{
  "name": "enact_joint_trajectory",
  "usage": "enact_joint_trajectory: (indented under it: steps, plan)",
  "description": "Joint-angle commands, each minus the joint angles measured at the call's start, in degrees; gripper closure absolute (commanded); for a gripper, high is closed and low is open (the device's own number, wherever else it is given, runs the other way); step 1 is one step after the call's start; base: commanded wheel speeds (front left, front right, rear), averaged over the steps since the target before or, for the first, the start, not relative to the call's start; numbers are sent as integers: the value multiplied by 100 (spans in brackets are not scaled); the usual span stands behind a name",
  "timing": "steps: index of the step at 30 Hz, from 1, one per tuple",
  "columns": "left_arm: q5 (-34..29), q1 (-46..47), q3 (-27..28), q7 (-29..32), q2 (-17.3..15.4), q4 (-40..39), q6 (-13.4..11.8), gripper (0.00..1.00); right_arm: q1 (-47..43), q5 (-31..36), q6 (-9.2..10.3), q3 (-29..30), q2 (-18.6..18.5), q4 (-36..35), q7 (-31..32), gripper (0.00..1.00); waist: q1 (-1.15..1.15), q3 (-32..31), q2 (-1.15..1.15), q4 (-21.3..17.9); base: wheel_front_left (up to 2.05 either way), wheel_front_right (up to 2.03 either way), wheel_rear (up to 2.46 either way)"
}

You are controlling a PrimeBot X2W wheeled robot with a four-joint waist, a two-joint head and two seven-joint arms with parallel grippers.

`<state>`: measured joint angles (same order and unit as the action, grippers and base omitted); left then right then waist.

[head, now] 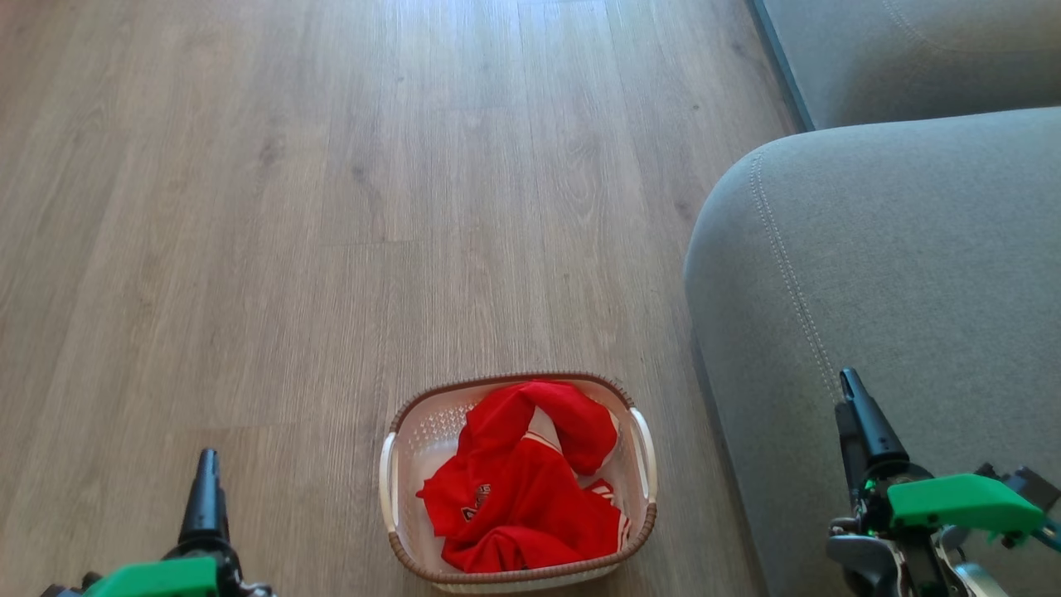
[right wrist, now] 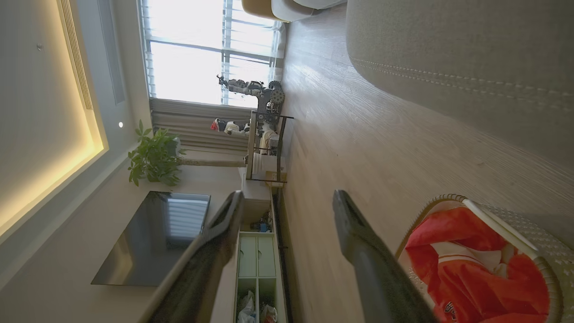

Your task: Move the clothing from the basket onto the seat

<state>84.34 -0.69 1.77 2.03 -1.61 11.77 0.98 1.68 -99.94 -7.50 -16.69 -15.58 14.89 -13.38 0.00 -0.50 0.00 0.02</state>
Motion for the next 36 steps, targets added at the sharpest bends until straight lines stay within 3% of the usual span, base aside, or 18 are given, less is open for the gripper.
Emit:
enact_joint_trajectory:
  steps: [1,36]
  plan:
    - [-136,96,0,-52,-53,-253,-12,0,214,186,0,92,-16,-227,-35,0,0,-3,0,0,0,0,0]
    - [-3332,-93,-446,-623,-80,-328,-349,0,73,3662,0,303,429,-376,-79,0,0,-80,0,22,0,0,0]
